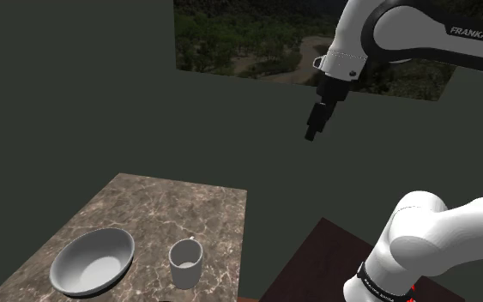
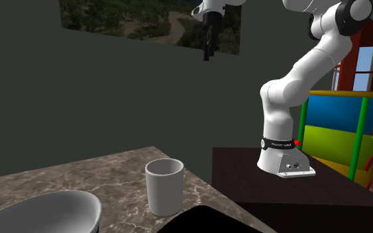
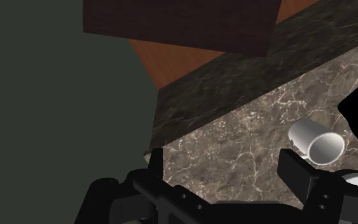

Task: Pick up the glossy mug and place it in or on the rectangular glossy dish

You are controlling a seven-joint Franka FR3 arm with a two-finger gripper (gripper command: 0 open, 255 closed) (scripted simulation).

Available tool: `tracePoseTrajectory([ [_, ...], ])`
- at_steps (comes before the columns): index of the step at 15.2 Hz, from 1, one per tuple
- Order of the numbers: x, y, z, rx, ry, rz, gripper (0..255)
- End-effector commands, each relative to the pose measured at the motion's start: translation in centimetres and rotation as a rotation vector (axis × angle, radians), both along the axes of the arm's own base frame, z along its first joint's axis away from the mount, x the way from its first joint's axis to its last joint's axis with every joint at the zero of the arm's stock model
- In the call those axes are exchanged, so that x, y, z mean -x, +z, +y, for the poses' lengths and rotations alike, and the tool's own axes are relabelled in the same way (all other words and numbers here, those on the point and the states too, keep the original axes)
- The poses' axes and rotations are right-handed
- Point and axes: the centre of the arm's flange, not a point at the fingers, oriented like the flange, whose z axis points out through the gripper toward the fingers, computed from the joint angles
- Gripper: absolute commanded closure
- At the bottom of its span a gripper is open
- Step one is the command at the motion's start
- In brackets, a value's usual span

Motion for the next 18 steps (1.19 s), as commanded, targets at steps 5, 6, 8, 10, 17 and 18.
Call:
tracePoseTrajectory([
  [5, -1.1, -2.8, 4.5, 0.009, -0.014, 0.005, 0],
  [6, -1.4, -3.5, 5.6, 0.011, -0.018, 0.007, 0],
  [8, -2.0, -4.9, 7.8, 0.016, -0.025, 0.009, 0],
  [10, -2.6, -6.4, 10.1, 0.021, -0.032, 0.012, 0],
  [17, -4.8, -11.5, 17.7, 0.036, -0.056, 0.022, 0],
  [18, -5.2, -12.2, 18.8, 0.039, -0.06, 0.023, 0],
])
